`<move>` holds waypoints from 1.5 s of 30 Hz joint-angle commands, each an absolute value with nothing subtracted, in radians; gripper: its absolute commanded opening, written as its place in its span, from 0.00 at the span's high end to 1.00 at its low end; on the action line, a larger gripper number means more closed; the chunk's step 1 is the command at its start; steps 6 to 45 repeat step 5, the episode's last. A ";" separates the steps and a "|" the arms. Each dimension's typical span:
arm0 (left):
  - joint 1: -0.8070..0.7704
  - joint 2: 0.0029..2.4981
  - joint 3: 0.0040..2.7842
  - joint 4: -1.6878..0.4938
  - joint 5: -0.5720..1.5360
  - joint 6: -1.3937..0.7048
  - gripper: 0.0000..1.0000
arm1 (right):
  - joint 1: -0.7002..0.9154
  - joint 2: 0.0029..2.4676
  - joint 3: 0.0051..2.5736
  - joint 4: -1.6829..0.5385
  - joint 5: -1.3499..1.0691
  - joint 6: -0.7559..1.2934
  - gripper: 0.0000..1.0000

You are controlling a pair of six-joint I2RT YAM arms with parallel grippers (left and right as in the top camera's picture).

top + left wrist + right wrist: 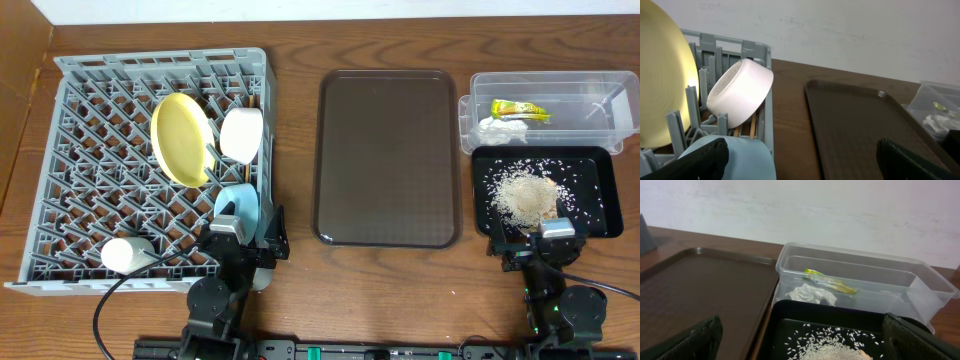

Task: Sort waste into correct bins and load items into the dishwasher

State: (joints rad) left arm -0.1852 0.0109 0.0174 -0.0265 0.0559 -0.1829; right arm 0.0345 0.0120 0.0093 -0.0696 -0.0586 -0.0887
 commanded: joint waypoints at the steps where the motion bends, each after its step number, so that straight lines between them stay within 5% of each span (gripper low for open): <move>1: -0.189 0.004 0.004 -0.066 0.047 -0.180 0.05 | 0.027 0.007 0.006 -0.070 -0.056 -0.099 0.01; 45: -0.189 0.004 0.004 -0.066 0.047 -0.180 0.05 | 0.027 0.007 0.006 -0.070 -0.056 -0.099 0.01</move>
